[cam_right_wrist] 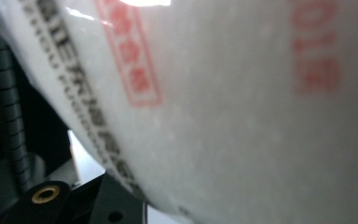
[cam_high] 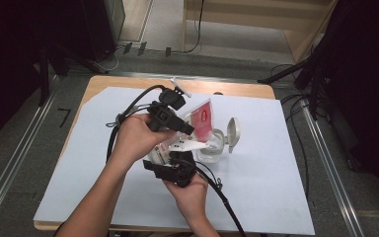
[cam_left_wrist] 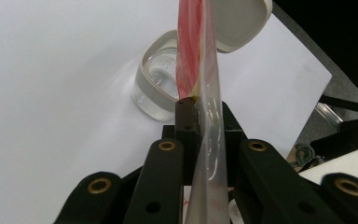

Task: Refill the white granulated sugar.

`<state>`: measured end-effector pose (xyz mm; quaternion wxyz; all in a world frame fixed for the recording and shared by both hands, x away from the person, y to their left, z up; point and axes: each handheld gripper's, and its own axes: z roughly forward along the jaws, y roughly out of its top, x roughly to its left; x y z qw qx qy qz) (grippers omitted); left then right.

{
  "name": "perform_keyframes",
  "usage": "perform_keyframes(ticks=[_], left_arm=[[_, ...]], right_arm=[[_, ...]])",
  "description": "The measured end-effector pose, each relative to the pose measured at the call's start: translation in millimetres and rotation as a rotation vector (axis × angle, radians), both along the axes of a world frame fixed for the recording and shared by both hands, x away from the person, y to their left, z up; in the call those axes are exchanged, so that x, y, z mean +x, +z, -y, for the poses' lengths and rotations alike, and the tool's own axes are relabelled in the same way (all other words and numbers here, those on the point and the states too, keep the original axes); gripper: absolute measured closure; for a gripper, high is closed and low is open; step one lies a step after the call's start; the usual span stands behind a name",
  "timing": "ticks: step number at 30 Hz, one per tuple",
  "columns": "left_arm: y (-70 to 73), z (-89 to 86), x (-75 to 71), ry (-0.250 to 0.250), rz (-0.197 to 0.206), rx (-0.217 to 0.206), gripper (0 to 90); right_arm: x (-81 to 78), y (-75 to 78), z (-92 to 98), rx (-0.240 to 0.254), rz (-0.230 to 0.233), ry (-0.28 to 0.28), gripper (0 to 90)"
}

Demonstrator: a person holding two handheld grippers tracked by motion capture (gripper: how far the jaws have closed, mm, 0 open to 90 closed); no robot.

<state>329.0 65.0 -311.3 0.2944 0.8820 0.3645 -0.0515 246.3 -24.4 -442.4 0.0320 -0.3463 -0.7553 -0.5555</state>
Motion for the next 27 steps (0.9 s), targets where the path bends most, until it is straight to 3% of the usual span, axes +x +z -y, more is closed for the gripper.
perform_keyframes(ticks=[3, 4, 9, 15, 19, 23, 27], left_arm=[[-0.6, -6.3, 6.1, 0.017, -0.073, -0.06, 83.1], [-2.4, -12.4, 10.6, 0.01, -0.122, -0.099, 82.6], [-8.4, -17.7, 15.4, -0.001, -0.156, -0.147, 77.0], [-7.9, -20.0, 13.7, -0.001, -0.152, -0.152, 76.5], [-7.3, -16.4, 9.8, -0.013, -0.09, -0.092, 82.2], [-3.5, -19.4, 8.4, -0.018, -0.072, -0.1, 83.9], [-2.2, -16.3, 7.2, -0.019, -0.042, -0.065, 87.4]], right_arm=[[0.0, 2.2, -0.2, 0.013, -0.006, 0.012, 64.2], [0.6, 1.6, 0.5, 0.031, -0.021, 0.029, 65.0], [1.9, -2.3, 0.8, 0.042, -0.04, 0.029, 65.3], [0.3, -4.2, 4.8, 0.051, -0.028, 0.019, 65.6], [-0.9, -5.1, 6.9, 0.057, -0.028, 0.013, 65.7], [-1.0, -5.1, 9.9, 0.068, -0.016, 0.01, 65.9], [-1.0, -2.8, 9.2, 0.04, -0.001, 0.016, 65.6]])
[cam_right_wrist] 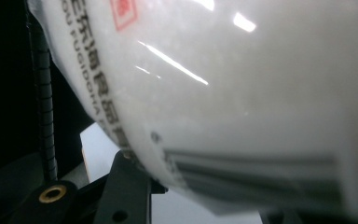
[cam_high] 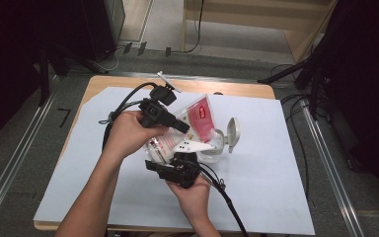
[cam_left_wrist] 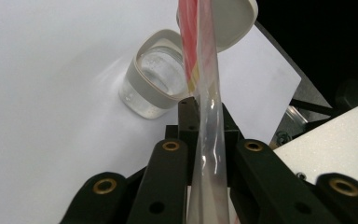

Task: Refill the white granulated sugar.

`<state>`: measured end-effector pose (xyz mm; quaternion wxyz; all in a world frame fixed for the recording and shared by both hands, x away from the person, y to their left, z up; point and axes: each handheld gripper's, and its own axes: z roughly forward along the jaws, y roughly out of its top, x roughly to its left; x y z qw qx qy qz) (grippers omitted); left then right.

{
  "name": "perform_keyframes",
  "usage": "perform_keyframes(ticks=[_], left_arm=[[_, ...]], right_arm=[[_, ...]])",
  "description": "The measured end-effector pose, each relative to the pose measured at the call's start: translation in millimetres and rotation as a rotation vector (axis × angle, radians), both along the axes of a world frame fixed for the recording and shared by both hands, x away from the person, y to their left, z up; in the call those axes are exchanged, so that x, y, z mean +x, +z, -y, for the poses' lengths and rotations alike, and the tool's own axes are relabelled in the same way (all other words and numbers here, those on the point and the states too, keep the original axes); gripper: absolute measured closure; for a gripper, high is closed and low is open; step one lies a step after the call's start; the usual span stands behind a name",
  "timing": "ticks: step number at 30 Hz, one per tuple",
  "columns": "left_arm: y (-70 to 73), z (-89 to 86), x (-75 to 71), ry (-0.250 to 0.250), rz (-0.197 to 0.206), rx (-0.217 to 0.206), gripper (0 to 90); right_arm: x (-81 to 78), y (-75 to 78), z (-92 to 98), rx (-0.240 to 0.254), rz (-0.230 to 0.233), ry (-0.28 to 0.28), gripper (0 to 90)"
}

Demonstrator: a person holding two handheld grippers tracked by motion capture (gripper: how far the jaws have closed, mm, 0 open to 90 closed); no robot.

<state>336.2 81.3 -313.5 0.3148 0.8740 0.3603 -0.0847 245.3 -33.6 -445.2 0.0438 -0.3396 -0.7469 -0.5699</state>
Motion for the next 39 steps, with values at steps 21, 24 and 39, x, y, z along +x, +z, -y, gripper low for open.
perform_keyframes(ticks=[21, 24, 39], left_arm=[[8.9, 37.9, 11.1, 0.013, -0.021, 0.128, 84.9], [11.0, 39.3, 13.7, 0.001, -0.025, 0.128, 84.7], [13.4, 39.6, 25.7, 0.019, -0.076, 0.121, 84.8]], right_arm=[[10.5, 4.2, -2.2, 0.076, -0.031, 0.006, 63.8], [11.9, 6.7, -1.3, 0.091, -0.034, 0.006, 63.9], [19.4, 12.1, -0.9, 0.155, -0.065, 0.044, 65.0]])
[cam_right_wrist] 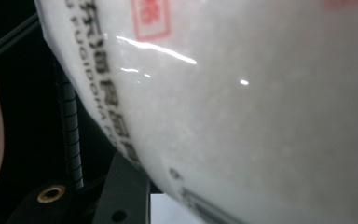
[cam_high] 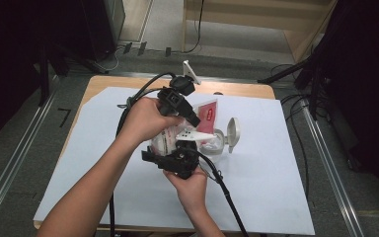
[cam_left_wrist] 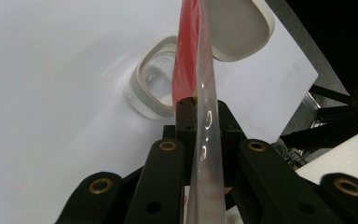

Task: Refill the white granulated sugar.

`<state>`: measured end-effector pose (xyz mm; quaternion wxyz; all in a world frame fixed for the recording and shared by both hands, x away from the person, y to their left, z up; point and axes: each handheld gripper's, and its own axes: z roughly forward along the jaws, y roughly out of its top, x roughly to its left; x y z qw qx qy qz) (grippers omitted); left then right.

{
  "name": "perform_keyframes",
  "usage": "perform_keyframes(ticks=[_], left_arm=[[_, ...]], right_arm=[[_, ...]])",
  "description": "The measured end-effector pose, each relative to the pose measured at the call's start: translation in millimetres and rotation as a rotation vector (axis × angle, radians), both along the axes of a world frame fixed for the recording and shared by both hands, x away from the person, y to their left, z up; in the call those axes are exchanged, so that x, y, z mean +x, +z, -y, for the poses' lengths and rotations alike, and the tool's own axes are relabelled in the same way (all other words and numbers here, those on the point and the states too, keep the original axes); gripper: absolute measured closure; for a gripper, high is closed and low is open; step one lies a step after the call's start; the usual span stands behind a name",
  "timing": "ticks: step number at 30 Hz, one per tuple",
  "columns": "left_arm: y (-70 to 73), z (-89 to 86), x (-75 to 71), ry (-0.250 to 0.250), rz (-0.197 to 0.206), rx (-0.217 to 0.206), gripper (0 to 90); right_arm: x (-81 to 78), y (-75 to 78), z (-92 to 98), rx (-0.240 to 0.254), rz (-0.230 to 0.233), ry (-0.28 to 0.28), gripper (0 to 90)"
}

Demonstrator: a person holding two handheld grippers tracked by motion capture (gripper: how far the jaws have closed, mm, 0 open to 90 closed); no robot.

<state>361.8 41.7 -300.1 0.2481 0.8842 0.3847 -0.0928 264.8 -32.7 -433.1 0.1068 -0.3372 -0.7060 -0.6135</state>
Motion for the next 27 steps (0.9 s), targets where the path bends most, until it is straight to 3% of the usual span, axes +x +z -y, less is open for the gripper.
perform_keyframes(ticks=[2, 5, 8, 12, 17, 27], left_arm=[[1.6, 0.6, -0.4, 0.002, 0.004, 0.005, 85.1], [2.3, 1.5, -1.3, 0.037, 0.016, -0.006, 87.5], [2.0, 5.4, -3.6, 0.062, 0.031, 0.049, 88.1], [1.6, 7.1, -5.2, 0.061, 0.034, 0.053, 87.8], [1.3, 7.8, -6.0, 0.022, 0.036, 0.055, 84.9], [2.9, 3.3, -5.4, -0.008, 0.011, 0.009, 81.7]], right_arm=[[0.3, 0.5, 0.1, -0.003, 0.002, 0.0, 64.6], [-1.5, 2.8, -1.1, -0.069, 0.055, -0.036, 60.1], [-6.0, 5.2, -5.7, -0.142, 0.087, -0.081, 60.8], [-6.6, 4.7, -5.6, -0.139, 0.078, -0.09, 61.8], [-7.2, 3.9, -4.6, -0.108, 0.051, -0.066, 62.8], [-10.4, 5.1, -3.4, -0.111, 0.074, -0.066, 63.3]])
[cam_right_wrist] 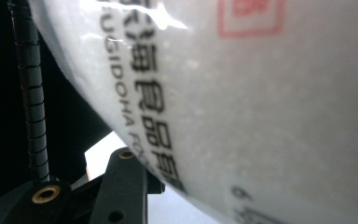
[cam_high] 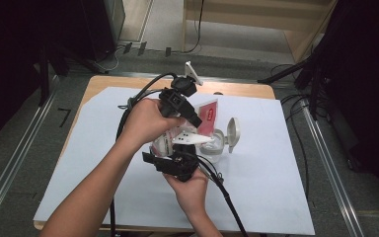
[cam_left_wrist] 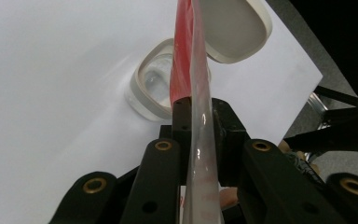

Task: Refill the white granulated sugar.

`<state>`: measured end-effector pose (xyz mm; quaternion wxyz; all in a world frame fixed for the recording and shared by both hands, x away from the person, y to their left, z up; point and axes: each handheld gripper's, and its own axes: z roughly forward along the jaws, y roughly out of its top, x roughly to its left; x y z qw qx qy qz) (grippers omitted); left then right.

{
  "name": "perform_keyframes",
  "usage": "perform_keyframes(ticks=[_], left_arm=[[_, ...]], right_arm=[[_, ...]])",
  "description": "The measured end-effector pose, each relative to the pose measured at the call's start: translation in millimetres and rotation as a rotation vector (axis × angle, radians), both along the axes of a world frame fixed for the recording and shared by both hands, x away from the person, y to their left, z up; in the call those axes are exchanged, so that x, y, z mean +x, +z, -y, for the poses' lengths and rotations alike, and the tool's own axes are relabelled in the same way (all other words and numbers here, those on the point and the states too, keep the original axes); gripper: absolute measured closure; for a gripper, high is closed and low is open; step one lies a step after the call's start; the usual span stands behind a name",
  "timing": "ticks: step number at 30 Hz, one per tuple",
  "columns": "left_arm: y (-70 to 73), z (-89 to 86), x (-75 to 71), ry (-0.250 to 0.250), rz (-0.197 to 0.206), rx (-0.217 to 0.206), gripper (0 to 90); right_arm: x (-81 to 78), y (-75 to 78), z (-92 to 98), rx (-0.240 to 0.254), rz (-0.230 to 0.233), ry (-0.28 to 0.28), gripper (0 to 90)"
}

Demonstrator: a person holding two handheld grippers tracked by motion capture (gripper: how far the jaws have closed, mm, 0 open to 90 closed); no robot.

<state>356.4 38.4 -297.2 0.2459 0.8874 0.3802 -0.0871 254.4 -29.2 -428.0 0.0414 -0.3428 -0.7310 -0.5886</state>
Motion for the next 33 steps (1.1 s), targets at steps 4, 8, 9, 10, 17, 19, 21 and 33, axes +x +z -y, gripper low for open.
perform_keyframes(ticks=[4, 8, 9, 10, 17, 19, 21, 33], left_arm=[[-1.4, 0.1, 0.9, 0.0, -0.025, 0.003, 83.1], [-2.9, -0.1, 1.9, 0.0, -0.037, -0.003, 84.3], [-2.5, -0.5, 2.5, -0.005, -0.044, -0.001, 83.7], [-2.6, -0.6, 2.7, -0.011, -0.048, -0.004, 82.4], [-3.5, 0.0, 5.6, -0.03, -0.075, 0.031, 81.7], [-3.6, 0.5, 5.7, -0.027, -0.072, 0.034, 81.8], [-2.5, 1.4, 6.8, -0.047, -0.08, 0.051, 81.7], [2.4, 7.0, 12.6, -0.127, -0.101, 0.103, 83.1]], right_arm=[[-1.1, -0.7, 0.4, 0.008, -0.005, 0.005, 63.4], [-1.4, -1.5, 0.7, 0.008, -0.008, 0.007, 63.5], [-1.4, -1.7, 0.7, 0.004, -0.008, 0.009, 63.6], [-1.4, -2.0, 0.6, 0.0, -0.004, 0.008, 63.6], [-1.7, -4.7, -0.8, -0.012, -0.003, 0.021, 63.7], [-2.1, -4.8, -0.8, -0.016, -0.006, 0.021, 63.7], [-2.3, -4.8, -0.8, -0.016, -0.006, 0.023, 63.7], [-3.6, -6.1, 2.4, -0.004, -0.01, 0.033, 63.7]])
